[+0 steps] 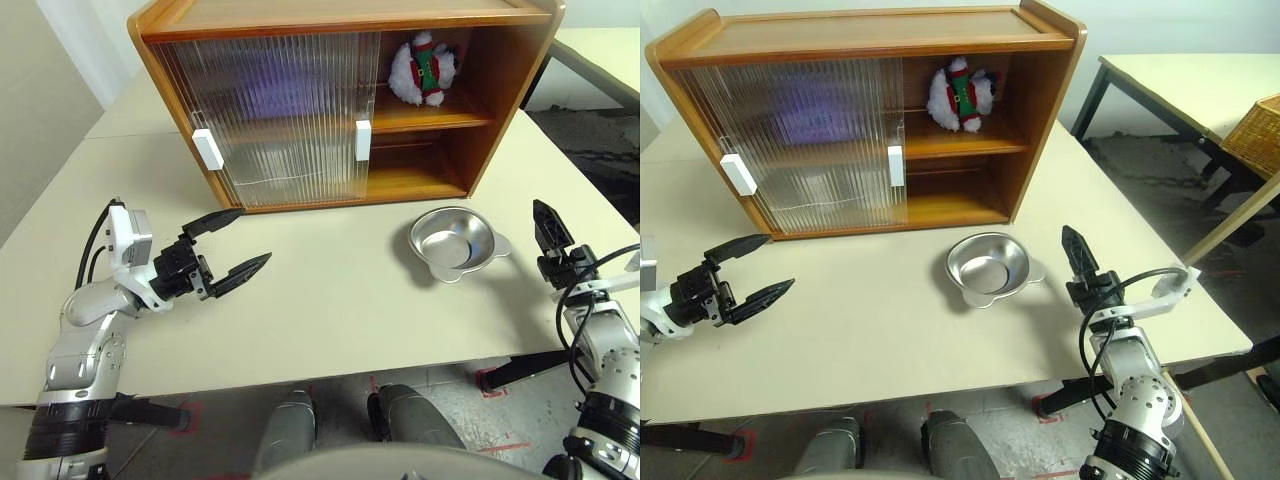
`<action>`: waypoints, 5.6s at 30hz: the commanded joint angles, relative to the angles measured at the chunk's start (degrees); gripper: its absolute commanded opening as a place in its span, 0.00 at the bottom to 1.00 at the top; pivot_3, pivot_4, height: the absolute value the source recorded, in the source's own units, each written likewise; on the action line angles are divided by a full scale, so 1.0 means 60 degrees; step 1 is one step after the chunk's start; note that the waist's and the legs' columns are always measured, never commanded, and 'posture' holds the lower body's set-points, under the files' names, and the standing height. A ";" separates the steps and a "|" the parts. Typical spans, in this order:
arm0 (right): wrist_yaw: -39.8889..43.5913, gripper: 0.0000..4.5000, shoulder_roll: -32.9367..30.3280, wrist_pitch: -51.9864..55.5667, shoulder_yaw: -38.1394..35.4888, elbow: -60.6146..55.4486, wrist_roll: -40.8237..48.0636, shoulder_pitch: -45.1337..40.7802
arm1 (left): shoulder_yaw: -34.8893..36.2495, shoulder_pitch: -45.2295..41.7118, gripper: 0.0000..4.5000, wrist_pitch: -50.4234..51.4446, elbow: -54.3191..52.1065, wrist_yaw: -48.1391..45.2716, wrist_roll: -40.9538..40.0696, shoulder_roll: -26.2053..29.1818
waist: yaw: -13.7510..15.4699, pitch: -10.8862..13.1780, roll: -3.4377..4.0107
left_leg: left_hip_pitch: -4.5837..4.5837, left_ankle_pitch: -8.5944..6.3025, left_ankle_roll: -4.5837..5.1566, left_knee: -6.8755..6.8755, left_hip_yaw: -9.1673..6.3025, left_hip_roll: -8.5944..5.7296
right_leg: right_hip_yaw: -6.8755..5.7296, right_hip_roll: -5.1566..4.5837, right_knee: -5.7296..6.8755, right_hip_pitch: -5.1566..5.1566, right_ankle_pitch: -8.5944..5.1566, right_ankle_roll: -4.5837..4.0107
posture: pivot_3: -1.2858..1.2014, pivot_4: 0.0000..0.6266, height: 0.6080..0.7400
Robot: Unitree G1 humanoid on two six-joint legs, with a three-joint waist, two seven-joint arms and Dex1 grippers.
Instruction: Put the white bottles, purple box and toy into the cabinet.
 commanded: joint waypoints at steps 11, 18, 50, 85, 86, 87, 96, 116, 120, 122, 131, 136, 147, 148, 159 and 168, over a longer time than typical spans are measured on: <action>-0.1522 0.99 0.0779 0.0174 0.0595 -0.0910 0.0659 0.0706 | 0.0087 -0.0067 1.00 0.0072 -0.0001 0.0067 0.0035 0.0076 | 0.0002 -0.0012 0.0016 | -0.0004 -0.0003 -0.0001 -0.0003 -0.0008 -0.0002 | -0.0002 0.0004 0.0000 -0.0005 -0.0003 0.0002 | 0.51 0.08 1.00; -0.2100 0.99 0.0532 0.1136 0.1182 -0.1315 0.0949 0.1264 | 0.0053 -0.0020 1.00 0.0120 -0.0084 0.0081 0.0025 0.0119 | 0.0012 -0.0013 0.0015 | -0.0010 -0.0009 -0.0011 -0.0003 -0.0025 0.0004 | 0.0000 -0.0002 0.0000 -0.0005 -0.0013 0.0004 | 0.51 0.09 1.00; -0.2325 0.00 0.0172 0.1440 0.1413 -0.1508 0.2387 0.0670 | -0.0062 -0.0192 1.00 0.0224 -0.0053 0.0075 0.0085 0.0113 | 0.0010 -0.0061 -0.0045 | -0.0055 -0.0036 -0.0048 -0.0003 -0.0058 0.0003 | 0.0002 -0.0004 0.0000 -0.0036 -0.0052 0.0012 | 0.50 0.09 1.00; -0.3245 0.00 0.0560 0.0722 0.1668 0.0172 0.3037 -0.1304 | 0.0107 0.0295 1.00 0.0361 -0.0543 0.0143 0.0074 0.0308 | 0.0032 -0.0078 -0.0051 | -0.0059 -0.0047 -0.0057 -0.0007 -0.0076 0.0003 | -0.0003 0.0007 0.0000 -0.0037 -0.0031 -0.0048 | 0.52 0.07 1.00; -0.3304 0.00 0.0624 0.0678 0.1640 0.0267 0.3060 -0.1421 | 0.0110 0.0321 1.00 0.0363 -0.0571 0.0148 0.0085 0.0322 | 0.0037 -0.0080 -0.0047 | -0.0059 -0.0047 -0.0057 -0.0007 -0.0076 0.0003 | -0.0004 0.0007 0.0000 -0.0037 -0.0031 -0.0049 | 0.52 0.07 1.00; -0.3349 0.00 0.0679 0.0650 0.1622 0.0347 0.3082 -0.1526 | 0.0120 0.0344 1.00 0.0367 -0.0595 0.0160 0.0083 0.0329 | 0.0043 -0.0082 -0.0045 | -0.0059 -0.0047 -0.0057 -0.0007 -0.0076 0.0003 | -0.0004 0.0007 0.0000 -0.0038 -0.0031 -0.0049 | 0.52 0.07 1.00; -0.3281 0.00 0.1158 0.0234 0.1802 0.0748 0.2539 -0.2501 | 0.0121 0.0280 1.00 0.0389 -0.0601 0.0177 0.0055 0.0377 | 0.0046 -0.0102 -0.0051 | -0.0048 -0.0045 -0.0052 -0.0005 -0.0077 0.0002 | -0.0011 0.0009 0.0000 -0.0033 -0.0008 -0.0062 | 0.51 0.06 1.00; -0.2988 0.00 0.1584 -0.2351 0.1264 0.4329 0.0338 -0.4998 | 0.0031 0.0261 1.00 0.0475 -0.0750 0.0318 0.0076 0.0330 | 0.0035 -0.0117 -0.0033 | -0.0046 -0.0044 -0.0050 -0.0011 -0.0078 0.0025 | -0.0016 0.0003 0.0000 -0.0053 0.0025 -0.0109 | 0.52 0.08 1.00; -0.2839 0.00 0.1590 -0.2727 0.1098 0.4939 0.0058 -0.5330 | 0.0067 0.0303 1.00 0.0504 -0.0790 0.0318 0.0047 0.0370 | 0.0039 -0.0117 -0.0032 | -0.0046 -0.0044 -0.0051 -0.0016 -0.0077 0.0029 | -0.0017 0.0003 0.0000 -0.0057 0.0028 -0.0115 | 0.52 0.09 1.00; -0.2785 0.00 0.1622 -0.3075 0.0975 0.5358 -0.0081 -0.5624 | 0.0098 0.0337 1.00 0.0526 -0.0817 0.0318 0.0028 0.0397 | 0.0037 -0.0116 -0.0030 | -0.0046 -0.0044 -0.0051 -0.0017 -0.0076 0.0031 | -0.0018 0.0003 0.0000 -0.0059 0.0031 -0.0119 | 0.51 0.09 1.00; -0.2457 0.00 0.1943 -0.3986 0.0739 0.6689 -0.0591 -0.6633 | -0.0072 0.0104 1.00 0.0688 -0.0816 0.0290 0.0062 0.0452 | 0.0011 -0.0115 -0.0028 | -0.0048 -0.0044 -0.0051 -0.0034 -0.0068 0.0056 | -0.0019 0.0004 0.0000 -0.0083 0.0047 -0.0150 | 0.51 0.09 1.00; -0.2208 0.00 0.1840 -0.4386 0.0531 0.7712 -0.0823 -0.7218 | -0.0108 -0.0063 1.00 0.0729 -0.0801 0.0322 0.0043 0.0370 | -0.0002 -0.0114 -0.0025 | -0.0052 -0.0044 -0.0050 -0.0056 -0.0065 0.0060 | -0.0018 0.0004 0.0000 -0.0100 0.0053 -0.0158 | 0.51 0.10 1.00; -0.2015 0.32 0.1642 -0.4912 0.0220 0.8992 -0.1289 -0.7699 | -0.0080 0.0160 1.00 0.0843 -0.1086 0.0452 0.0018 0.0330 | 0.0008 -0.0112 -0.0023 | -0.0042 -0.0043 -0.0049 -0.0130 -0.0058 0.0073 | -0.0025 0.0004 -0.0001 -0.0122 0.0075 -0.0119 | 0.51 0.11 1.00; -0.2012 0.39 0.1632 -0.4888 0.0217 0.8952 -0.1300 -0.7656 | -0.0084 0.0170 1.00 0.0859 -0.1113 0.0471 0.0015 0.0328 | 0.0008 -0.0112 -0.0022 | -0.0042 -0.0043 -0.0049 -0.0132 -0.0058 0.0075 | -0.0025 0.0005 -0.0001 -0.0122 0.0075 -0.0119 | 0.51 0.11 1.00; -0.1924 1.00 0.1787 -0.3816 0.1295 0.5927 -0.2074 -0.5928 | -0.0157 -0.0007 1.00 0.0969 -0.1076 0.0523 0.0020 0.0302 | -0.0023 -0.0112 -0.0022 | -0.0037 -0.0042 -0.0048 -0.0133 -0.0054 0.0077 | -0.0027 0.0005 -0.0002 -0.0117 0.0074 -0.0119 | 0.51 0.12 1.00; -0.2247 1.00 0.2007 -0.1912 0.2731 0.1550 -0.2222 -0.3317 | -0.0095 -0.0049 1.00 0.0935 -0.0925 0.0415 0.0018 0.0337 | -0.0090 -0.0108 -0.0026 | 0.0004 -0.0041 -0.0047 -0.0136 -0.0054 0.0072 | -0.0021 0.0010 -0.0005 -0.0079 0.0068 -0.0113 | 0.50 0.13 1.00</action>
